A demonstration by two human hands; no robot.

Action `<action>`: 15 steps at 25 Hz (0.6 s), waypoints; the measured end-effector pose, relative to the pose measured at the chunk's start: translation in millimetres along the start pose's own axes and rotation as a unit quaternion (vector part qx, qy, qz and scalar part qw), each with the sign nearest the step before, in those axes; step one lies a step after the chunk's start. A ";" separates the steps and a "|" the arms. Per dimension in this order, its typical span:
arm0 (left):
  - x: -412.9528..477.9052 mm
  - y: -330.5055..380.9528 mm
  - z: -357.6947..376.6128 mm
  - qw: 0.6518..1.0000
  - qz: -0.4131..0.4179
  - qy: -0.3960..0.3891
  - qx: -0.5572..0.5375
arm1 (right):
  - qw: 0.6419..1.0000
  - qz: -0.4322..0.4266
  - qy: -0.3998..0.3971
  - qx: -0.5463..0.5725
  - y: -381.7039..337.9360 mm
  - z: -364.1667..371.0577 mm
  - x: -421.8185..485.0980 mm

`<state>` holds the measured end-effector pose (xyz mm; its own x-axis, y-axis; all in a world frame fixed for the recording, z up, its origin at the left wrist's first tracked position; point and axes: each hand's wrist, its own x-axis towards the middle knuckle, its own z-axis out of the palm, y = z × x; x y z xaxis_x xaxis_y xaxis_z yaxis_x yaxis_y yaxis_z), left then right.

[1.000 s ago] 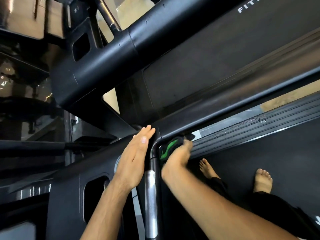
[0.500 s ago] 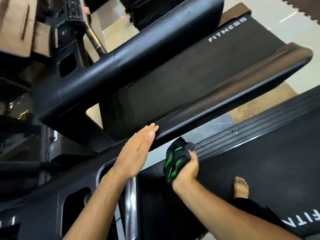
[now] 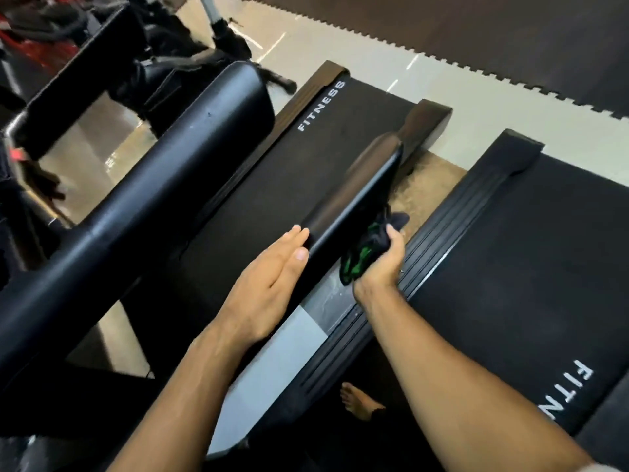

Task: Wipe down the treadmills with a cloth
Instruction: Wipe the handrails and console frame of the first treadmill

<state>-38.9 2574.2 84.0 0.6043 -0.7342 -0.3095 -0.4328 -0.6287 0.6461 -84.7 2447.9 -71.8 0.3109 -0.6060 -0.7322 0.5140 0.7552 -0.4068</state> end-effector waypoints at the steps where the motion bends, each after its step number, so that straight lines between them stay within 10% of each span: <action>1: 17.2 9.2 5.4 1.000 0.014 -0.002 0.004 | 0.999 0.023 -0.017 -0.017 -3.1 7.3 13.5; 15: 50.1 25.1 17.8 0.995 0.059 -0.041 0.065 | 0.998 0.024 -0.065 -0.009 13.8 -12.2 18.8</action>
<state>-31.4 2517.1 72.3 0.4903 -0.8198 -0.2957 -0.5837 -0.5609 0.5871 -81.5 2449.9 -97.9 0.4371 -0.5954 -0.6741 0.4821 0.7879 -0.3833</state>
